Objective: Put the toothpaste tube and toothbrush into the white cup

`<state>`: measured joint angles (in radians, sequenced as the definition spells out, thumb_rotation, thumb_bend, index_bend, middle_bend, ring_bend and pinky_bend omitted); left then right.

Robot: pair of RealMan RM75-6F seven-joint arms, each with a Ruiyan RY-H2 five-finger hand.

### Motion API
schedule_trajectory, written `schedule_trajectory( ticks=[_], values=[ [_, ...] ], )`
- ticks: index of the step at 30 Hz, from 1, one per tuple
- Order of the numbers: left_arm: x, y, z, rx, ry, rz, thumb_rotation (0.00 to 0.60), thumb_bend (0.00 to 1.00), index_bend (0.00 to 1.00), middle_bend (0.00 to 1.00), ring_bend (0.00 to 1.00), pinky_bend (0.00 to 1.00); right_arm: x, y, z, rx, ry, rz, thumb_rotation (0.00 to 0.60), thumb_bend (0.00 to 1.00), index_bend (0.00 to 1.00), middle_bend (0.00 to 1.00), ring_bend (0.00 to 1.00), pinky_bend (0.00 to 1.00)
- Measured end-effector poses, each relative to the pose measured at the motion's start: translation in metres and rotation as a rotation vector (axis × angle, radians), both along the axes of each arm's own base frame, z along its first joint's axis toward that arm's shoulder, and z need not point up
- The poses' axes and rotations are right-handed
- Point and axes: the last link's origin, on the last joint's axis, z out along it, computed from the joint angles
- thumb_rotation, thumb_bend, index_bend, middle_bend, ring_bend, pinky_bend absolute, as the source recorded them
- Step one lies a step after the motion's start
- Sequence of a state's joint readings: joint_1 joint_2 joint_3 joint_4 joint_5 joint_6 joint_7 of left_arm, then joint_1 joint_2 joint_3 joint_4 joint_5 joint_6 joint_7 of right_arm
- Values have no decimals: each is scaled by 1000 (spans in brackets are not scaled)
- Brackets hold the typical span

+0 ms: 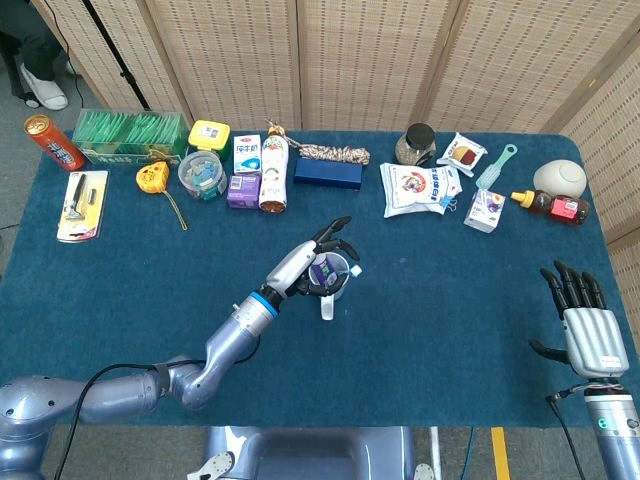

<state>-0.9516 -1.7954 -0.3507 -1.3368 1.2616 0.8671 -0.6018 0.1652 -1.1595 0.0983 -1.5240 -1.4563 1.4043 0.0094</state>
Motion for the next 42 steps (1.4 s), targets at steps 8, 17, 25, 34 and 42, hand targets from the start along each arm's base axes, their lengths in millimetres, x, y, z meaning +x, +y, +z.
schedule_trajectory(
  ticks=[8, 17, 25, 34, 42],
  values=[
    [2, 0, 4, 0, -17, 1, 600, 449, 342, 0, 0, 0, 0, 0, 1, -3, -2, 0, 600, 0, 0, 0, 0, 0],
    [8, -3, 17, 11, -54, -13, 600, 450, 341, 0, 0, 0, 0, 1, 1, -3, -3, 2, 600, 0, 0, 0, 0, 0],
    [9, -3, 32, 22, -80, -14, 600, 450, 341, 0, 0, 0, 1, 1, 1, -4, -1, 4, 600, 0, 0, 0, 0, 0],
    [-7, -4, 59, 85, -85, -30, 600, 449, 257, 0, 0, 0, 0, 1, 2, -7, -1, 1, 600, 0, 0, 0, 0, 0],
    [-54, -3, 104, 238, 22, -15, 600, 450, 65, 0, 0, 0, 0, 1, 4, -14, -4, 1, 600, 0, 0, 0, 0, 0]
  ],
)
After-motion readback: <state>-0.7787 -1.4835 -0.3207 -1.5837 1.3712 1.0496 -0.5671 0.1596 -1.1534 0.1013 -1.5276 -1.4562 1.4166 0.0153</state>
